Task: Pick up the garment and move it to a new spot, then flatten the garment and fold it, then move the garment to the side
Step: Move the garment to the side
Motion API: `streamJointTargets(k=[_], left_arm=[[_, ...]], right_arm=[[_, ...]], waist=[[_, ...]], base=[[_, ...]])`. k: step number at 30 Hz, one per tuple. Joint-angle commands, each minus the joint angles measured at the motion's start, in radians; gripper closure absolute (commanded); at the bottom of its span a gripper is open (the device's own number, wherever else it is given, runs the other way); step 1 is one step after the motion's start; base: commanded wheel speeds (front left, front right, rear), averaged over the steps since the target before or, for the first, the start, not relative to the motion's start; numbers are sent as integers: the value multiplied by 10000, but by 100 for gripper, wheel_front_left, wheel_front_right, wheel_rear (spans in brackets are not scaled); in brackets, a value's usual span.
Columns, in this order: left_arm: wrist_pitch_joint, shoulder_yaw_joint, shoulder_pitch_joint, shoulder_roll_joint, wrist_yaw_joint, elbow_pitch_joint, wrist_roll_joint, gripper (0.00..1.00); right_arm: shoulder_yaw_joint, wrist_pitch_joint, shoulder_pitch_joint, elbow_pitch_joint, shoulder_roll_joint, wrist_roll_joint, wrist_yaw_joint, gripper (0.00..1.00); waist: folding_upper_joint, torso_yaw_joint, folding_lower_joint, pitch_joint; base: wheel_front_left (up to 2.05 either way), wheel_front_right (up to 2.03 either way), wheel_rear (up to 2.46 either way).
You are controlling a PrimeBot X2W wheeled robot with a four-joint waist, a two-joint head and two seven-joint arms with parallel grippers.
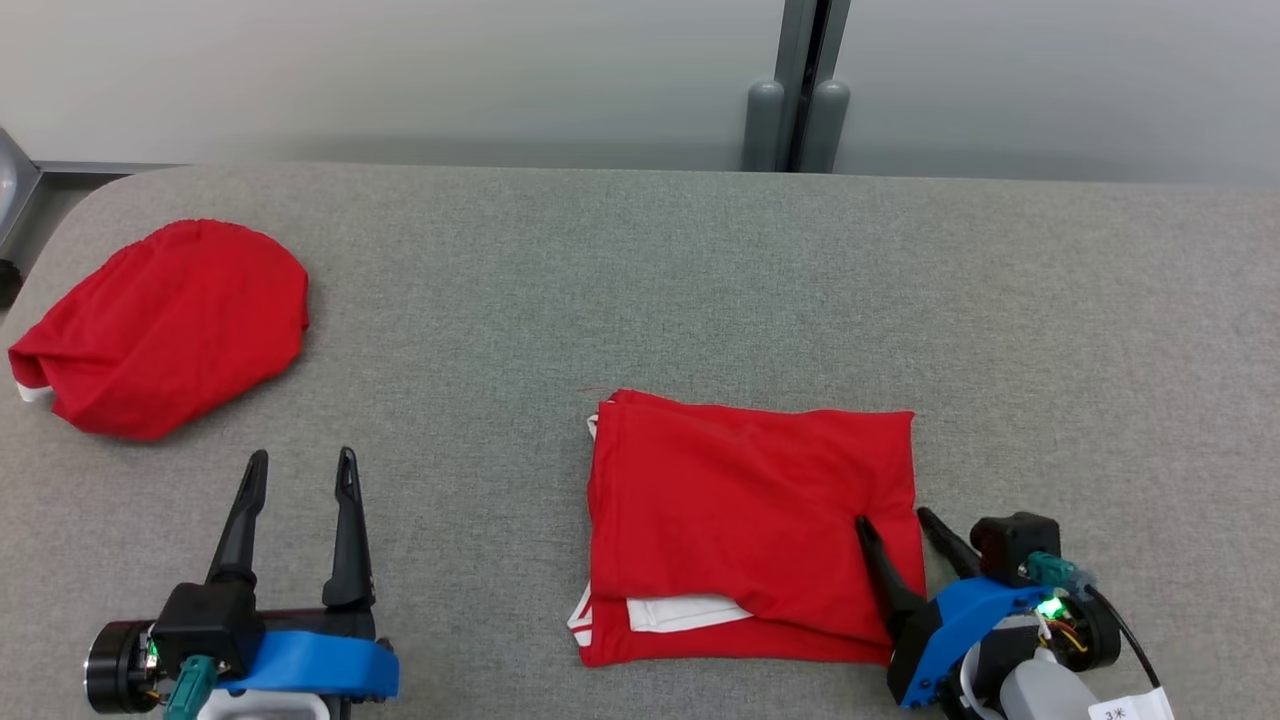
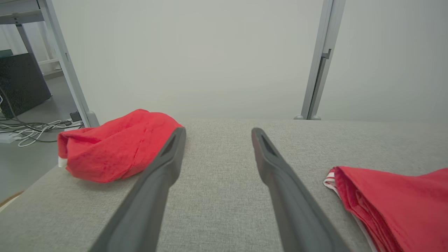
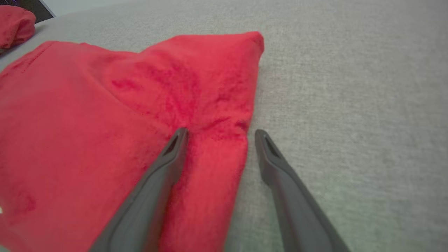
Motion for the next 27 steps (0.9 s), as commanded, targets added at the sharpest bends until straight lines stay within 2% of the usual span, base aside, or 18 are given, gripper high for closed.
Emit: streamJointTargets(k=[1,7,8,9,10,15,21,27], left_arm=[[-22,16,-247,5,-4,45,-48,0],[-22,3,-387,1,-54,99,-26,0],[-22,-10,-401,-5,-59,111,-31,0],[-22,-22,-407,-4,-50,122,-41,0],[-22,-32,-409,-10,-46,131,-45,0],[-22,-83,-461,-36,-38,170,-135,0],[-22,-66,-467,-51,-15,168,-160,0],[-22,-81,-518,-70,-14,89,-173,0]], right_arm=[[192,-142,-220,330,-20,233,3,0],[890,-383,-324,1242,14,903,5,0],[1089,-342,-327,1368,29,1066,12,8],[1292,-358,-325,1435,60,1281,16,62],[1460,-386,-344,1482,77,1451,17,100],[1690,-734,-758,1727,14,1721,3,100],[1259,-1080,-1248,1912,-33,1373,-1,100],[685,-1243,-1580,1603,-343,1037,-1,100]], waist=[[0,4,-1,55],[0,-9,-1,168],[0,-13,-1,188],[0,-13,-1,207],[0,-14,-1,223],[0,-5,-1,286],[0,-34,-1,298],[0,-327,-1,410]], base=[[0,0,0],[0,0,0],[0,0,0],[0,0,0],[0,0,0],[0,0,0],[0,0,0],[0,0,0]])
